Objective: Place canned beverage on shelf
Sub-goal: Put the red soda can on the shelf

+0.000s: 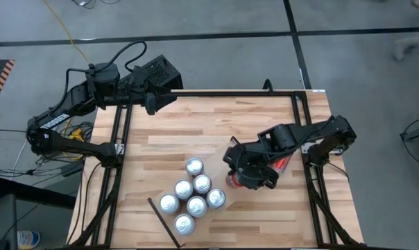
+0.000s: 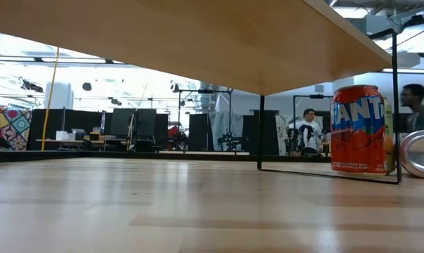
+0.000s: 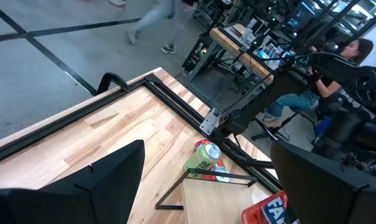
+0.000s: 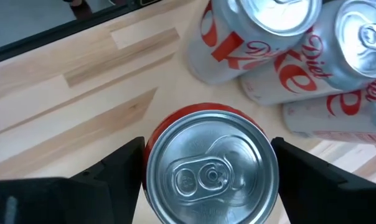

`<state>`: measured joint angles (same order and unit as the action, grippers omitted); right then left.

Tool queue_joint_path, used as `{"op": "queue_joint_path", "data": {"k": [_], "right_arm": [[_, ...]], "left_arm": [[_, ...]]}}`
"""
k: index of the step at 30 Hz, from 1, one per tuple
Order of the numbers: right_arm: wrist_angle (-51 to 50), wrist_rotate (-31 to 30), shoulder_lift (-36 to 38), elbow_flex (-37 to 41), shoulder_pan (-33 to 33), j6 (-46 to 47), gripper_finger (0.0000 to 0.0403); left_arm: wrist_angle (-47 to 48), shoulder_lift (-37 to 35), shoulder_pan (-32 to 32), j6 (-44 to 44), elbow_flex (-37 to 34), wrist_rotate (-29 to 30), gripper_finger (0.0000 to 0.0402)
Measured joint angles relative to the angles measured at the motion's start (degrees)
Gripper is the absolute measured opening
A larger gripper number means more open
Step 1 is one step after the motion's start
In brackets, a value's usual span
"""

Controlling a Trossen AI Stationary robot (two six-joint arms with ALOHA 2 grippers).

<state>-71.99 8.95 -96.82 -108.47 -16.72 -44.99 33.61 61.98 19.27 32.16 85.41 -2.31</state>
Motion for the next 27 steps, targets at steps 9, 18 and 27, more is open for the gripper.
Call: {"op": "queue_joint_path", "data": {"k": [9,18,27], "right_arm": [[0.62,1.86,0.00,0.00,0.06,3.00,0.0308],[0.77,2.16,-0.75,-0.02,0.08,5.54,0.0308],[-0.64,4.26,-3.08,-0.02,0.43,6.20,0.0308]], "left_arm": [[0.00,0.00,0.00,0.00,0.00,0.00,0.0332],[0.02,0.00,0.00,-0.02,0.00,-0.02,0.0332],[0.11,0.00,0.00,-0.02,0.02,-0.02,0.0332]]}}
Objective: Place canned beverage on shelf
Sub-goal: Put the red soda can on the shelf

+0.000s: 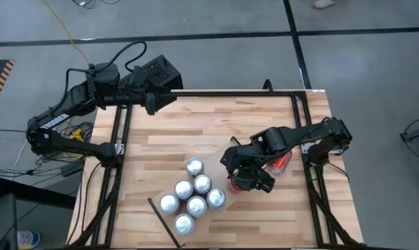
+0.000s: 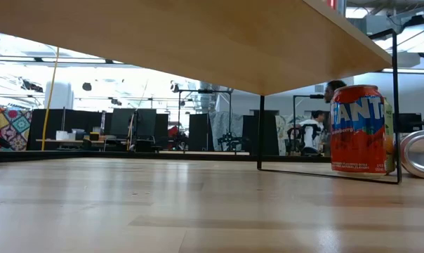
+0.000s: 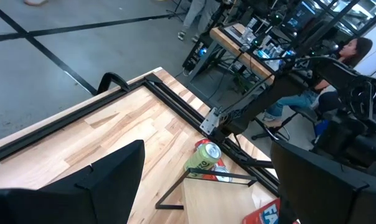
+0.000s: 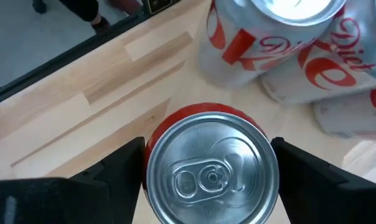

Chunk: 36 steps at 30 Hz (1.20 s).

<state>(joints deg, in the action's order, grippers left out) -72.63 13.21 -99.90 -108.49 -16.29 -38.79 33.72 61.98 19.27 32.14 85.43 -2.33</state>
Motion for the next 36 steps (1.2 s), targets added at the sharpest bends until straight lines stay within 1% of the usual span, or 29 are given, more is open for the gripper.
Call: {"op": "queue_joint_path", "data": {"k": [5,7,13,15,21,24,31,33,36], "right_arm": [[0.84,-1.40,0.60,0.02,0.52,0.73,0.0308],[2.11,-1.42,1.10,0.02,0.74,1.32,0.0308],[1.65,-1.30,1.68,0.02,0.64,3.76,0.0308],[0.49,-1.22,1.68,0.02,0.55,3.87,0.0308],[1.20,-1.45,1.66,0.02,0.61,2.98,0.0309],[1.05,-1.41,1.66,0.02,0.63,3.78,0.0322],[0.71,-1.44,1.20,-0.04,0.59,4.75,0.0375],[0.48,-1.84,1.29,-0.04,0.59,4.82,0.0380],[-1.07,-4.54,1.53,-1.44,0.59,6.45,0.0381]], "left_arm": [[0.07,0.01,0.00,-0.02,-0.01,0.00,0.0332],[0.06,0.00,0.00,-0.04,0.00,0.00,0.0332],[0.28,0.01,0.00,-0.04,0.00,0.00,0.0332],[0.32,0.00,0.00,-0.04,0.00,0.00,0.0332],[0.28,0.00,0.00,-0.20,0.00,0.04,0.0332],[0.28,0.00,0.00,-0.20,0.00,0.06,0.0332],[0.28,0.02,0.00,0.07,0.00,0.09,0.0332],[0.28,0.02,0.00,0.08,0.00,0.11,0.0332],[0.28,0.00,0.00,0.10,0.00,0.13,0.0332]]}}
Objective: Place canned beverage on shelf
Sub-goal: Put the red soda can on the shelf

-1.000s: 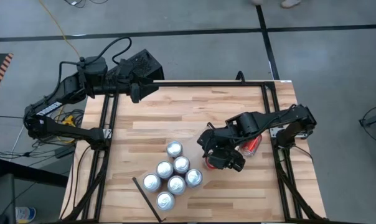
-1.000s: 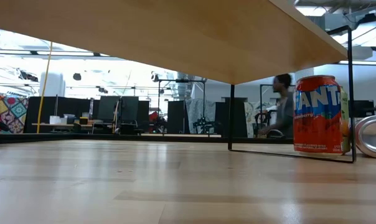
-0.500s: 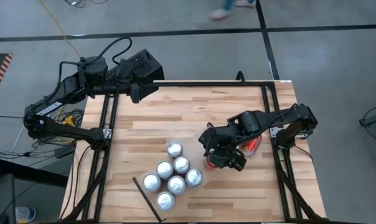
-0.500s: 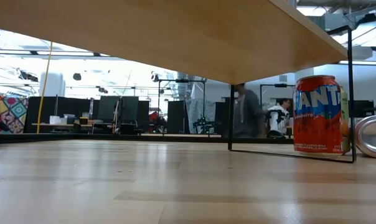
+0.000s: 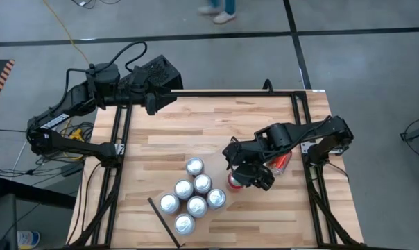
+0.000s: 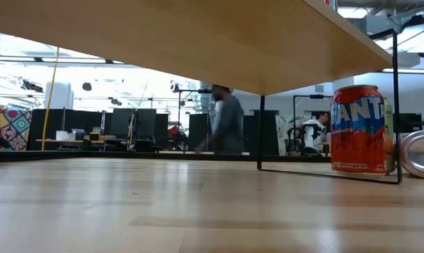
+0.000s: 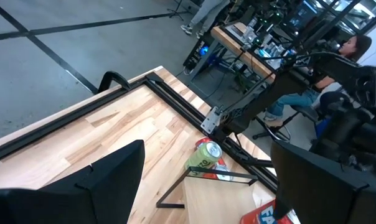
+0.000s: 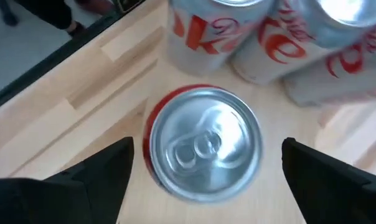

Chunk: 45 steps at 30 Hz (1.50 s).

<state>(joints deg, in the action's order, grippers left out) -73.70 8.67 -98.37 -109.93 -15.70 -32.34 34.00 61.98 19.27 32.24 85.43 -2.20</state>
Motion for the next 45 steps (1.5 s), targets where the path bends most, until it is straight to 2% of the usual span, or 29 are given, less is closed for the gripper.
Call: {"op": "queue_joint_path", "data": {"k": [6,11,16,21,27,38,45], "right_arm": [[-7.28,-2.80,0.31,-6.39,0.47,10.24,0.0380],[-15.90,-5.96,1.17,-7.14,0.48,28.60,0.0380],[-15.45,-5.60,3.89,-6.61,-1.11,50.74,0.0380],[-15.07,-6.69,4.92,-6.74,-3.17,60.73,0.0380],[-9.82,-8.65,4.17,-6.71,-3.55,64.73,0.0380],[-5.39,-10.51,-0.90,-6.75,-4.85,65.40,0.0380],[-5.76,-16.77,-1.00,-6.69,-5.04,66.11,0.0380]], "left_arm": [[-0.02,0.00,0.00,0.04,0.00,0.02,0.0332],[-0.02,0.00,0.00,0.16,0.00,-0.07,0.0332],[0.01,0.00,-0.02,0.15,0.00,-0.09,0.0332],[0.09,0.01,-0.02,-0.97,0.00,-0.11,0.0332],[0.09,0.02,-0.02,-0.44,0.00,-0.13,0.0332],[1.84,0.02,-0.02,1.46,0.00,-0.86,0.0332],[1.81,0.02,-0.02,1.45,0.00,-1.79,0.0332]]}}
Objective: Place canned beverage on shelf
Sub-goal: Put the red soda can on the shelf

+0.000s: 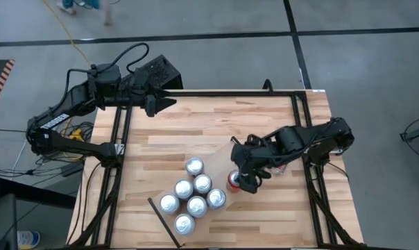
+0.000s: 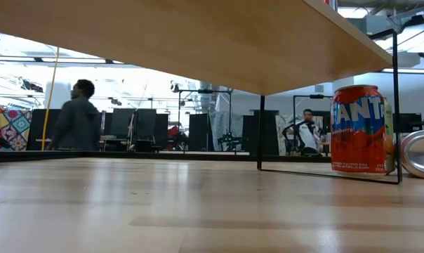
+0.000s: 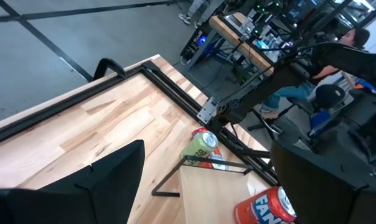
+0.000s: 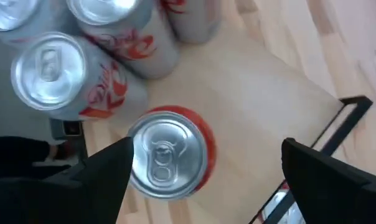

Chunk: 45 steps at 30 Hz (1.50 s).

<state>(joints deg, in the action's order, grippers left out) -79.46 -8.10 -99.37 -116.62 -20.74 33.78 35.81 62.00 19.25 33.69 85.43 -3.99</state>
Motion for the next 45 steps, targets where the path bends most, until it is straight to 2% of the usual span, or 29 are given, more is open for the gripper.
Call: {"op": "queue_joint_path", "data": {"k": [5,13,24,33,38,45], "right_arm": [[2.55,-0.28,-0.11,0.02,-1.60,-2.12,0.0380],[3.35,-5.19,-0.35,0.00,-3.29,-1.58,0.0380],[2.04,-5.28,-4.86,0.02,-4.10,-2.75,0.0380],[-0.09,-5.54,-4.94,0.00,-3.55,-2.27,0.0376],[-0.21,-5.51,-4.94,0.00,-3.60,-3.71,0.0349],[-1.50,-5.56,-4.86,-0.06,-3.49,-4.51,0.0260]], "left_arm": [[-0.02,0.00,0.00,-0.37,0.00,0.00,0.0332],[-0.02,0.00,0.00,-0.42,0.00,0.02,0.0332],[1.07,0.00,0.00,-0.11,0.00,0.09,0.0332],[0.96,0.00,0.00,-0.37,0.00,0.16,0.0332],[0.96,0.00,0.00,-0.42,0.00,0.16,0.0332],[0.98,0.00,0.00,-0.42,0.00,0.16,0.0332]]}}
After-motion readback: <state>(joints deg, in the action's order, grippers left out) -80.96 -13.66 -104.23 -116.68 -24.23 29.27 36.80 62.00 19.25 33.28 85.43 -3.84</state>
